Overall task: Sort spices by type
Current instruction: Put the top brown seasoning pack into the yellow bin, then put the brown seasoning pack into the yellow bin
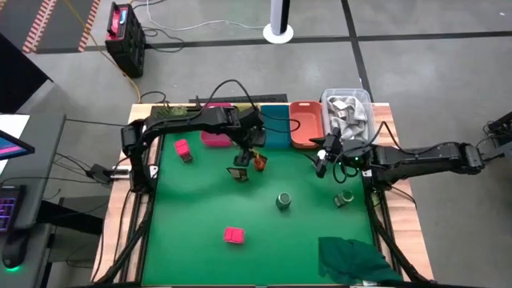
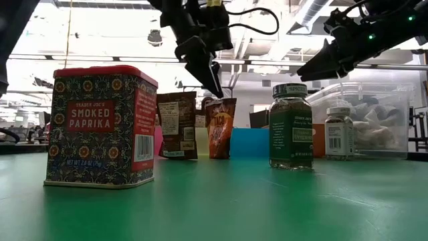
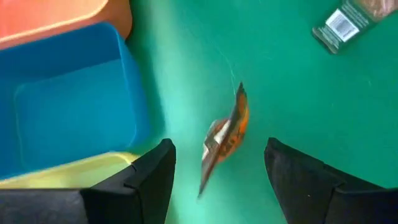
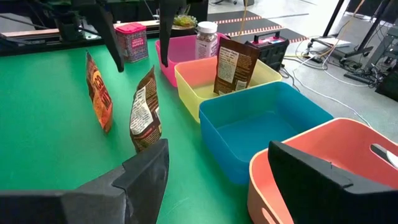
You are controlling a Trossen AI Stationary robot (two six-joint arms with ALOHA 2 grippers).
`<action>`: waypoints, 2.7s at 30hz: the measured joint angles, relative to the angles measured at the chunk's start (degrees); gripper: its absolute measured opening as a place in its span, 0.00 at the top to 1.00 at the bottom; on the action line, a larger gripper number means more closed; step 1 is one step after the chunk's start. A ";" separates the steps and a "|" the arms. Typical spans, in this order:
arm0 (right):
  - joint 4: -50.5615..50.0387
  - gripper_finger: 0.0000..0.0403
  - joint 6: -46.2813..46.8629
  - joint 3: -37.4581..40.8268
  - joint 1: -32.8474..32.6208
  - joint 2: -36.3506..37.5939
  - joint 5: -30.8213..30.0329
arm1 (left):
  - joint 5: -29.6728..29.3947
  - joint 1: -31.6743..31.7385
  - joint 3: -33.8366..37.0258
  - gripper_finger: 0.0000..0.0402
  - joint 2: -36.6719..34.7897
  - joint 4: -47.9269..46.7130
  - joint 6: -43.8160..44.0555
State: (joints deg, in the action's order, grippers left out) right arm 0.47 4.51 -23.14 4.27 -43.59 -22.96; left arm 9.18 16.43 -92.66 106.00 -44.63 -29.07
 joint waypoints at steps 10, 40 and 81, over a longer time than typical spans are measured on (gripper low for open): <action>0.02 0.25 0.00 0.00 0.00 0.00 0.00 | -0.53 -0.81 6.59 0.70 0.00 6.42 -1.98; 0.00 0.25 -0.06 0.00 0.00 0.00 -0.04 | -4.07 14.22 -5.42 1.00 -1.01 -2.62 0.59; 0.11 0.25 -0.39 0.00 0.00 0.00 -0.04 | -11.18 10.78 5.36 0.50 -4.91 5.53 7.16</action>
State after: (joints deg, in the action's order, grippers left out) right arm 0.58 4.12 -23.14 4.27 -43.59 -23.00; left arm -2.00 27.21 -87.31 101.09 -39.10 -21.91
